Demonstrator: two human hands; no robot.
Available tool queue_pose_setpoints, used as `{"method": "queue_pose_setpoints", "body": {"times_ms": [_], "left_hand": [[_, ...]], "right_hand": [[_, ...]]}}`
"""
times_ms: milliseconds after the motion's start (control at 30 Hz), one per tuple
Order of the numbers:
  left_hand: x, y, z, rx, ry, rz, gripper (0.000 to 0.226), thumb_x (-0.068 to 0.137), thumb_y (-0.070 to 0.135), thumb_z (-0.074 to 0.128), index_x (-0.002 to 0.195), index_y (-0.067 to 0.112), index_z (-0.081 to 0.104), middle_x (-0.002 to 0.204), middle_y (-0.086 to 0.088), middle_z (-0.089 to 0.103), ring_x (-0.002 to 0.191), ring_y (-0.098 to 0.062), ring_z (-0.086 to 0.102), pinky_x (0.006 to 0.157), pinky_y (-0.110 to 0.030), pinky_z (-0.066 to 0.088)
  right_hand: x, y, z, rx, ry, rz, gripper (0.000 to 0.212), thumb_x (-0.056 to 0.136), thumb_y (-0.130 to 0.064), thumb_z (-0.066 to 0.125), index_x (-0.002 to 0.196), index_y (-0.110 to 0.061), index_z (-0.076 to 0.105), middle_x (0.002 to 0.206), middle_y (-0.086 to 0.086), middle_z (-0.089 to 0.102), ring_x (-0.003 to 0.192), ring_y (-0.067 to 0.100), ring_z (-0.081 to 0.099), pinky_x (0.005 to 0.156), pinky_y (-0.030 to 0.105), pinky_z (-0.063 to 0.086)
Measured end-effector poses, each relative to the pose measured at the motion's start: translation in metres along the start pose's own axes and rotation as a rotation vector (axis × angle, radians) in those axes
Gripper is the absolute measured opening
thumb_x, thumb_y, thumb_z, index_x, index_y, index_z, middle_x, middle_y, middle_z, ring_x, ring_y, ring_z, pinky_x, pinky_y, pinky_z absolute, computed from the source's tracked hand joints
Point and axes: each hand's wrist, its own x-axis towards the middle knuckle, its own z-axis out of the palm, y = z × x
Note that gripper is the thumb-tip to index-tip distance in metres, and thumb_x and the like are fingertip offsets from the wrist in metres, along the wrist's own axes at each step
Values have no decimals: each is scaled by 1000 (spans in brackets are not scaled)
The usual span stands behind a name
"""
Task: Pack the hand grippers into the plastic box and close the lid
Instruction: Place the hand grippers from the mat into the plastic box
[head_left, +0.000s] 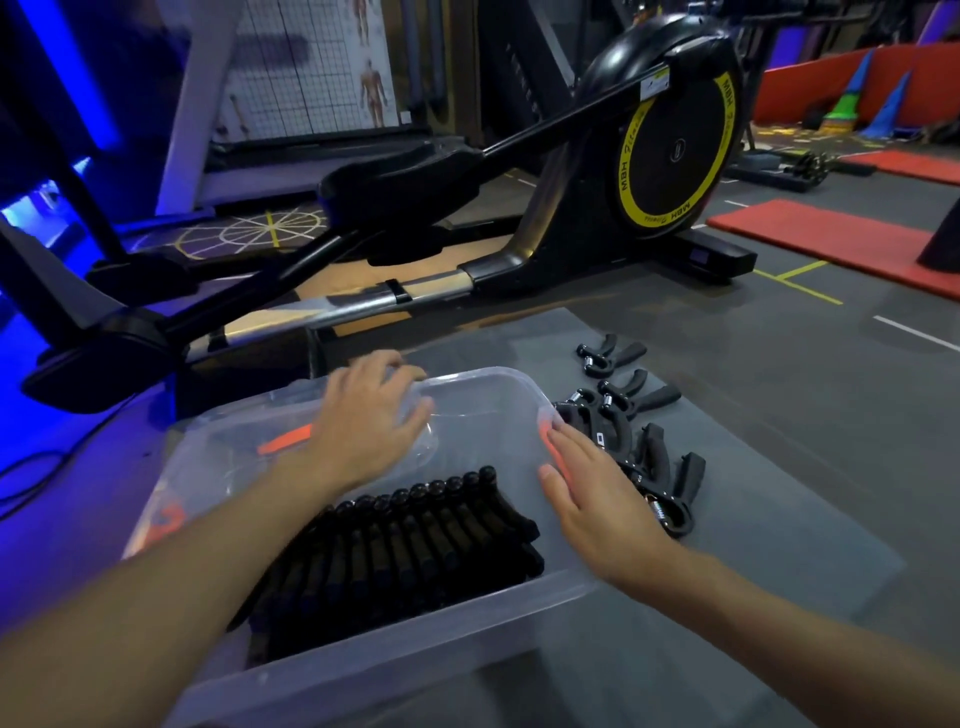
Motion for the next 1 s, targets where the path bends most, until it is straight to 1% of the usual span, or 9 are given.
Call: {"method": "queue_pose_setpoints", "body": {"times_ms": [100, 167, 267, 400, 667, 733, 833, 933, 1000], "left_hand": [[-6, -43, -10, 122, -308, -238, 51, 97, 59, 17, 143, 43, 32, 151, 0, 36, 141, -26, 30, 114, -62, 7], [-15, -59, -7, 140, -412, -275, 59, 93, 64, 11, 147, 44, 22, 149, -1, 40, 139, -27, 34, 113, -64, 13], [-17, -58, -4, 186, -391, -254, 66, 89, 66, 7, 149, 43, 20, 144, -4, 45, 133, -27, 39, 110, -57, 24], [-17, -50, -14, 205, -434, -274, 60, 95, 63, 11, 151, 42, 17, 146, -7, 42, 134, -31, 38, 110, -56, 26], [-58, -45, -37, 371, -504, -305, 65, 90, 70, 5, 150, 48, -3, 156, -13, 26, 139, -41, 29, 110, -60, 21], [-68, -46, -40, 341, -518, -321, 68, 88, 73, 4, 149, 48, -9, 158, -15, 20, 141, -46, 23, 112, -59, 23], [-74, -41, -42, 343, -529, -330, 72, 85, 76, 5, 149, 47, -13, 160, -16, 15, 140, -50, 22, 111, -58, 29], [-74, -29, -46, 379, -519, -363, 75, 85, 77, 8, 150, 45, -10, 161, -13, 13, 137, -49, 28, 105, -59, 34], [-77, -25, -48, 372, -522, -374, 77, 84, 79, 7, 151, 44, -8, 159, -13, 17, 134, -49, 34, 102, -59, 38]], "right_hand": [[-35, -25, 9, -215, 163, 19, 58, 94, -49, 20, 144, -28, 38, 154, -17, 31, 141, 7, 25, 112, 34, 20], [-50, -37, 19, -290, 251, -17, 52, 92, -47, 27, 131, -24, 53, 144, -11, 49, 135, 9, 37, 107, 37, 23], [-50, -38, 24, -293, 314, -22, 46, 91, -42, 35, 123, -20, 60, 131, -8, 60, 126, 12, 50, 103, 36, 26], [-41, -34, 20, -266, 329, -47, 44, 89, -39, 37, 122, -20, 59, 126, -9, 62, 117, 12, 55, 101, 34, 30], [4, 3, -5, -332, 201, -77, 52, 86, -35, 29, 132, -22, 49, 130, 0, 55, 124, 22, 46, 102, 42, 27], [3, 1, -4, -317, 237, 60, 54, 88, -38, 27, 137, -20, 44, 139, 2, 49, 132, 23, 39, 107, 46, 26], [-15, -20, 9, -84, 293, 304, 67, 95, -37, 42, 151, -8, 21, 157, 17, 24, 146, 29, 19, 119, 45, 17], [-39, -48, 27, 166, 210, 353, 84, 96, -40, 47, 153, -4, -3, 163, 15, -7, 150, 25, -7, 122, 36, -1], [-39, -53, 33, 215, 190, 344, 85, 97, -40, 45, 153, -7, -9, 162, 9, -15, 149, 24, -17, 119, 34, -8]]}}
